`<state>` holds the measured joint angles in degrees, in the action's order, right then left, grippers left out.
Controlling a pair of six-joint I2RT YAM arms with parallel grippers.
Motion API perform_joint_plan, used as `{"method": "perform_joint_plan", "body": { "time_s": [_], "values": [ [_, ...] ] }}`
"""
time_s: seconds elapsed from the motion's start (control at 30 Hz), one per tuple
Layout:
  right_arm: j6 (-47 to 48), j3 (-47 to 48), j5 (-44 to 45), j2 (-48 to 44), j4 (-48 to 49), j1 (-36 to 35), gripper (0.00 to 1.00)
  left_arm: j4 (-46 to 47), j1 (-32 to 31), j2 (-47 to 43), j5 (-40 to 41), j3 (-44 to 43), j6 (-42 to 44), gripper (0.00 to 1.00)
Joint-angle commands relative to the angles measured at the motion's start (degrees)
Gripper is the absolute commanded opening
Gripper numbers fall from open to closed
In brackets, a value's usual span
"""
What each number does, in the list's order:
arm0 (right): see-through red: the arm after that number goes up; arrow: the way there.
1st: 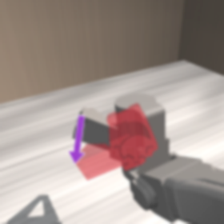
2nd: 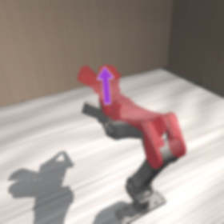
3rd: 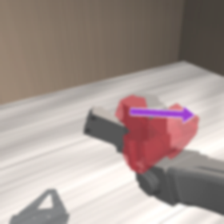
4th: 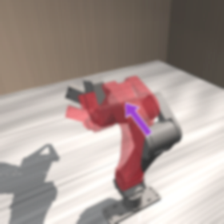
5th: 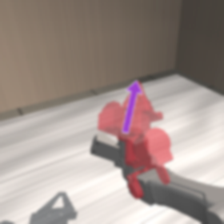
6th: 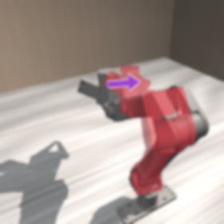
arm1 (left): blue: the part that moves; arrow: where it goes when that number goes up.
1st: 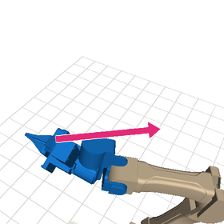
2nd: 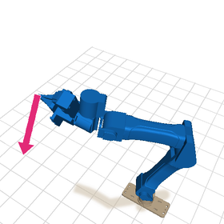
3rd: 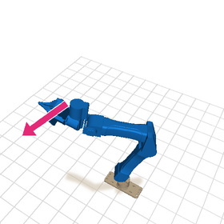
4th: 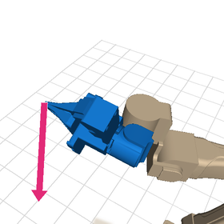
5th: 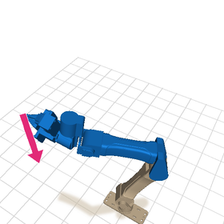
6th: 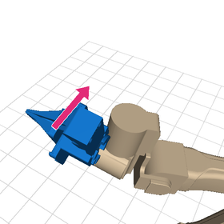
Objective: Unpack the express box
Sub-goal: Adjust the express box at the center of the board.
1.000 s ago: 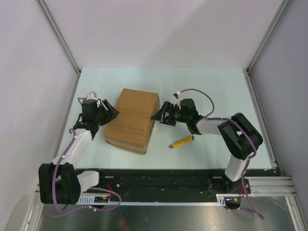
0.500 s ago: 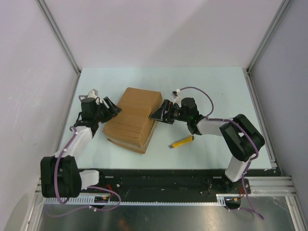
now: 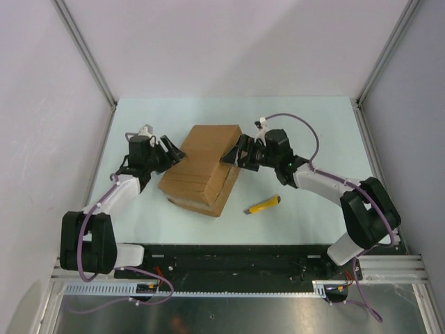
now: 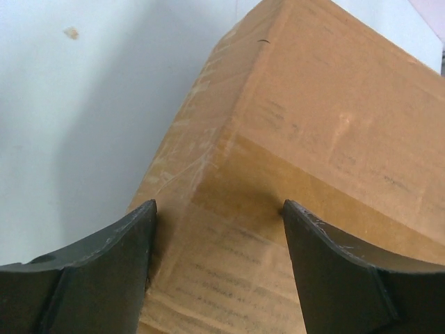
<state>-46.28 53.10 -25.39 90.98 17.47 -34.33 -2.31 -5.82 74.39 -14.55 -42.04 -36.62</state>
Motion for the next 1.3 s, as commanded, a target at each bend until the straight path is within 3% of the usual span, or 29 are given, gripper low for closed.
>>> {"method": "perform_joint_plan", "body": {
  "time_s": [0.0, 0.2, 0.33, 0.73, 0.87, 1.13, 1.27],
  "values": [
    [7.59, 11.05, 4.81, -2.12, -8.12, -3.99, 0.96, -8.68, -11.49, 3.3, -28.77, -1.1, -6.53, 0.75],
    [12.18, 15.98, 10.09, -1.6, -19.38, -4.26, 0.96, -8.42, -14.91, 5.85, -34.4, -3.92, -6.01, 0.78],
    [13.93, 16.86, 10.88, -0.1, -19.41, -4.87, 0.96, -8.15, -18.33, 8.92, -36.69, -4.45, -4.69, 0.79],
    [15.52, 18.44, 11.85, 1.66, -22.3, -7.59, 0.93, -8.24, -18.96, 5.6, -25.37, -1.29, -6.09, 0.78],
    [15.78, 18.44, 12.9, -0.01, -26.34, -8.12, 0.91, -8.15, -18.52, 1.73, -20.88, 0.73, -6.18, 0.78],
    [17.89, 18.44, 18.17, -3.53, -31.09, -12.34, 0.91, -8.42, -17.99, -15.66, -8.67, 6.26, -5.92, 0.81],
    [18.07, 18.35, 21.6, -2.92, -33.2, -14.54, 0.9, -9.47, -17.73, -30.15, 7.11, 9.78, -9.25, 0.84]
  ]
}}
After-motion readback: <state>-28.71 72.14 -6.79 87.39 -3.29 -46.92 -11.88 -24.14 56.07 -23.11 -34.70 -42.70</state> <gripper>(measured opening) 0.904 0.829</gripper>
